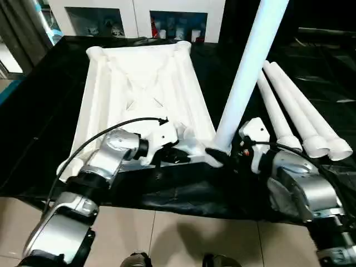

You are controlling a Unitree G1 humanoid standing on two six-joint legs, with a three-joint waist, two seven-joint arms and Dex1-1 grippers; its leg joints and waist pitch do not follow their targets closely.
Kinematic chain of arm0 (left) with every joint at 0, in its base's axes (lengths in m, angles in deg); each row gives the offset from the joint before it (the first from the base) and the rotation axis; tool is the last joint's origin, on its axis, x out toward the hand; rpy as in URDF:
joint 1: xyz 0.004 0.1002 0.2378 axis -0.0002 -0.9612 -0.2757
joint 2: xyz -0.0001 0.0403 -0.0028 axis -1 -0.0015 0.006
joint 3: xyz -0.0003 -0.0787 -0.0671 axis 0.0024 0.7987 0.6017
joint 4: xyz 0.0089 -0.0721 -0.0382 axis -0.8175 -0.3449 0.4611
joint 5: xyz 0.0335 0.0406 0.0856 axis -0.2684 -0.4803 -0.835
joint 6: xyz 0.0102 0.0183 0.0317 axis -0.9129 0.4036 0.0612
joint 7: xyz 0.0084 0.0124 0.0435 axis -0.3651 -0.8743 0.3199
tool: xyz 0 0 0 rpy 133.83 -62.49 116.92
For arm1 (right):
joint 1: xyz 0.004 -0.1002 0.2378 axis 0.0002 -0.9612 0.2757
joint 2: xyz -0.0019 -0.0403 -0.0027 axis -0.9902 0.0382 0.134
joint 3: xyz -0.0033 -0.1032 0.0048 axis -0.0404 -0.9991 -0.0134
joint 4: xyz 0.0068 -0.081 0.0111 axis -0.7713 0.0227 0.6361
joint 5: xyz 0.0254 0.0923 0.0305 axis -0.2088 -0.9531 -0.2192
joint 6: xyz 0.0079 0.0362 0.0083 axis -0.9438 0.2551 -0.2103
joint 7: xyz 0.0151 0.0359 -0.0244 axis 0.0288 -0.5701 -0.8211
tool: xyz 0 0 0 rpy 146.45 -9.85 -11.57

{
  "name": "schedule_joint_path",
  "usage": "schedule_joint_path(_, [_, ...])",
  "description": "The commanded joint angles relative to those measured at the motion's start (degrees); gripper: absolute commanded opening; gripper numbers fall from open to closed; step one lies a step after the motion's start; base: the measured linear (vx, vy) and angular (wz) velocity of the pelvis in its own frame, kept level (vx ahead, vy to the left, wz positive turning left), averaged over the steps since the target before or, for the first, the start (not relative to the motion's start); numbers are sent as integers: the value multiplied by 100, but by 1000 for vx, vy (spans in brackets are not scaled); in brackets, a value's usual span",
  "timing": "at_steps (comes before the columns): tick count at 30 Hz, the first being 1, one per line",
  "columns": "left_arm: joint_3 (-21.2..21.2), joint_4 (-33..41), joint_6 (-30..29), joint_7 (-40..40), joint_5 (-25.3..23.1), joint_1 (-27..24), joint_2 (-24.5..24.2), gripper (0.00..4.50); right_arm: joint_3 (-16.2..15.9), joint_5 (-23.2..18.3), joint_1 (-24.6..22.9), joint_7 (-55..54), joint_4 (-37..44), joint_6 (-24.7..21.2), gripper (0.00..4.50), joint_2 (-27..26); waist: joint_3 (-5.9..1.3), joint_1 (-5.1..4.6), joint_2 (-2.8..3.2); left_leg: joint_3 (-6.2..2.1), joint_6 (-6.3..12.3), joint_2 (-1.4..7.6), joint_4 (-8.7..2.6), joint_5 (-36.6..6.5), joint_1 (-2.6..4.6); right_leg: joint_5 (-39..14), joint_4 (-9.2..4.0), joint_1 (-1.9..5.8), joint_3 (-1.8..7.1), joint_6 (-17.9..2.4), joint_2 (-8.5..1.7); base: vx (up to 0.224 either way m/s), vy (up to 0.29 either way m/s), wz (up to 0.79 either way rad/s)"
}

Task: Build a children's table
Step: Rotate leg to tighten

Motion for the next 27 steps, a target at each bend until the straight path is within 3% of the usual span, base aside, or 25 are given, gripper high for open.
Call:
schedule_joint_path(1, [42,146,12,262,116,-86,-123,0,101,-5,-31,70,82,-34,364,170,-440,11,-72,-32,868,218,-280,-418,73,86,-255,355,270,-1693,-357,0,0,0])
schedule_joint_path(3, [37,170,-14,247,117,-89,-139,0,110,19,-14,2,21,-42,353,143,-461,6,-80,-33,973,209,-251,-163,51,457,-203,347,263,-1752,-346,0,0,0])
schedule_joint_path(5, [32,191,-30,221,127,-95,-147,0,119,-4,-2,-45,-19,-81,340,111,-450,9,-94,-27,1000,199,-249,-225,46,368,-220,349,260,-1749,-358,0,0,0])
schedule_joint_path(8, [31,227,-60,173,142,-106,-128,0,67,-4,-38,-40,6,-99,307,42,-443,12,-99,-25,912,204,-256,-355,54,78,-240,345,265,-1700,-357,0,0,0])
schedule_joint_path(15, [74,66,-66,-325,13,-17,22,0,118,82,-113,-607,-107,-208,275,-272,-456,8,-102,-28,878,199,-247,-312,52,147,-226,347,267,-1699,-352,0,0,0])
schedule_joint_path(17, [128,-200,-7,-862,-133,108,176,0,228,306,-54,-1341,-392,-254,273,-528,-431,-10,-89,-21,751,197,-262,-462,62,-168,-268,308,268,-1657,-350,0,0,0])
schedule_joint_path(20, [139,-744,-85,-1836,-340,392,682,0,745,441,189,-3139,-1170,-516,272,-1306,-397,-55,-94,-47,253,171,-311,-1029,89,-1302,-372,287,265,-1402,-357,0,0,0])
schedule_joint_path(23, [154,-1010,-186,-2349,-390,569,1011,0,851,470,317,-3740,-1466,-562,272,-1604,-385,-41,-112,-41,133,168,-322,-1184,121,-1534,-418,263,293,-1231,-353,0,0,0])
schedule_joint_path(25, [185,-1250,-268,-2763,-389,737,1333,0,758,560,434,-3973,-1632,-493,272,-1821,-356,-50,-118,-39,108,143,-337,-1333,109,-1763,-459,252,291,-1125,-345,0,0,0])
schedule_joint_path(26, [177,-1367,-227,-2847,-379,808,1502,0,646,643,514,-3961,-1706,-366,272,-1911,-363,-29,-88,-52,73,151,-345,-1480,149,-1993,-492,242,295,-1059,-367,0,0,0])
schedule_joint_path(27, [167,-1389,-205,-2831,-375,818,1537,0,592,658,538,-3873,-1705,-288,272,-1913,-364,-34,-103,-52,69,151,-347,-1509,152,-2032,-503,244,296,-1030,-365,0,0,0])
